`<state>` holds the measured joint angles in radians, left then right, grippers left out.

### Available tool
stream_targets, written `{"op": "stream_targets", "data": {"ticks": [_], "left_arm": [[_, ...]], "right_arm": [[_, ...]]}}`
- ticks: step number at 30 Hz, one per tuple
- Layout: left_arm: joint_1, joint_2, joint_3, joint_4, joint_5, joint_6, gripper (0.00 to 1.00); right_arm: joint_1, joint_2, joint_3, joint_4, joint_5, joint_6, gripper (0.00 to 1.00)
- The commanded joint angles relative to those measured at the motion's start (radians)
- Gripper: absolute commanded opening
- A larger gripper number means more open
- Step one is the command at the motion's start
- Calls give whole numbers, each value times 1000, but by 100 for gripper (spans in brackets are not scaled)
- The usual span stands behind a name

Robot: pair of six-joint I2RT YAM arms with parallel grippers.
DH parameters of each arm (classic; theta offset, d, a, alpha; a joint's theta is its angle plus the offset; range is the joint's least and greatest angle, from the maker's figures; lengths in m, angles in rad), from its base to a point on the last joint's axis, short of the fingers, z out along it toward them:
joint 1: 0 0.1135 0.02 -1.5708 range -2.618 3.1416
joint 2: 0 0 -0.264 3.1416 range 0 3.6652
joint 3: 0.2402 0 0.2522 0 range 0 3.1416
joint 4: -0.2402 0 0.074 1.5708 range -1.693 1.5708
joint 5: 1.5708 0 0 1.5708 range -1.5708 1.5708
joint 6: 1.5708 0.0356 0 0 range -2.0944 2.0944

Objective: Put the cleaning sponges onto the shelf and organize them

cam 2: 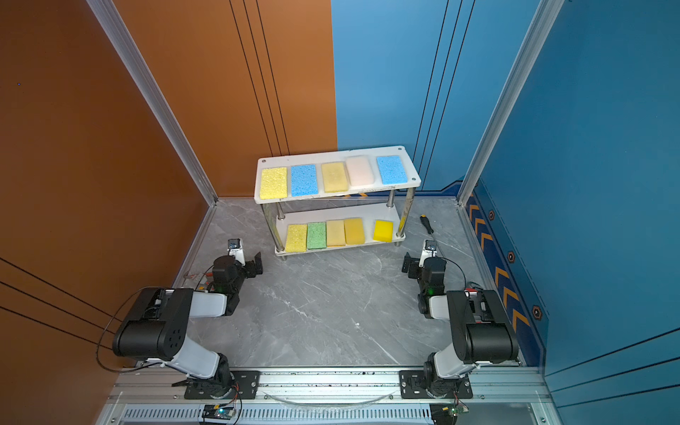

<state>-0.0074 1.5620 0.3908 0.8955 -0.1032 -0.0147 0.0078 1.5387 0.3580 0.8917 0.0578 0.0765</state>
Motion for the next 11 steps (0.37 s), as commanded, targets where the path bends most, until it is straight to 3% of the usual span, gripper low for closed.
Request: {"op": "stream_targets", "data": {"ticks": [1,11], "left_arm": [[-2,-4,-10,16,14,14,98],[-5,-4,-10,16,14,13,98]], "right_arm": [[8,8,16,13,29,-12,100],[17,8,18,12,42,-18,100]]}}
